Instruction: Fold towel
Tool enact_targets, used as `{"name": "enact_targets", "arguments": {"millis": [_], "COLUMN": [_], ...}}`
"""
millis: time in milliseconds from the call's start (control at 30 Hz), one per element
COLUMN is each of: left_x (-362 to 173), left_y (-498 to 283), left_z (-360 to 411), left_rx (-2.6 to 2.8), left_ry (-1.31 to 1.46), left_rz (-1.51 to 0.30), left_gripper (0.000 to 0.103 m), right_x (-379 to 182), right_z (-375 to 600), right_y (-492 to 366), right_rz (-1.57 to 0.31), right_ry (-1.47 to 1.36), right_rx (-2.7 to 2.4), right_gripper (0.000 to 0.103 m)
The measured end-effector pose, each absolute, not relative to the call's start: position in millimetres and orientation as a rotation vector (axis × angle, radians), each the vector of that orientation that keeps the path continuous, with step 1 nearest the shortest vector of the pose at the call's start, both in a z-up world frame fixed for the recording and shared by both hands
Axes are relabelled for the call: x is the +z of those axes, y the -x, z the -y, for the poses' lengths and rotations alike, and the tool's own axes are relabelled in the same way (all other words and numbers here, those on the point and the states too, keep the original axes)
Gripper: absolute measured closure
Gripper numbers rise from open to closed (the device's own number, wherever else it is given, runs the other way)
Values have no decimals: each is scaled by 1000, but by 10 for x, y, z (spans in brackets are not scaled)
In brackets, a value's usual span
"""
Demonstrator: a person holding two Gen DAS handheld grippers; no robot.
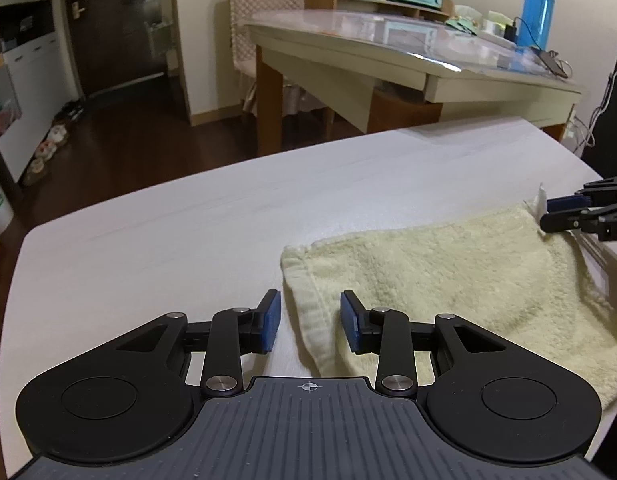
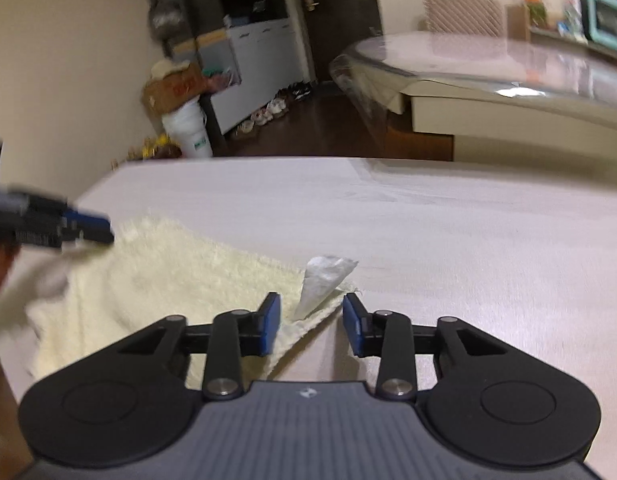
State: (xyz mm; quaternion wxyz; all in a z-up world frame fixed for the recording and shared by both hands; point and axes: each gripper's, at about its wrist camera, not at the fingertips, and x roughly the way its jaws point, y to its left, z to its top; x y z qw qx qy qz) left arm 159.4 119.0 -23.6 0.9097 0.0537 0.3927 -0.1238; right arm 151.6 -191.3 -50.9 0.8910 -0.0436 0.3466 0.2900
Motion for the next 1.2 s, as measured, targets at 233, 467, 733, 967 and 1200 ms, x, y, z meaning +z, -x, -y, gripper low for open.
{"name": "enact_targets", "arguments": {"millis": [233,467,733,967,1200], "left_x": [-273,-302,-323,-331,-323], "left_y": [-1649,-1693,-1731,-1853,-1885], "left_z": [-1072,-1045,-1061,-1010,-968], "left_rx": [-265,-242,-207,-183,-168], "left_ry": [-162,-187,-193,-257,-281], "left_rz": [-794,-789,-767,-750,-748], "left_gripper": [59,55,47,38,38], "right_x": [-482,-453,-389,-215,-218], "right_z": [1792,1747,1809,2001,2075], "right_y": [-1535,-1857,-1856,-1386,-884], "right_rz": [-659,-627,-627,-580,-634], "right_ry": [248,281,296,254,259], "right_rx": [608,570,564,640,746], "right_gripper": [96,97,85,80,72]}}
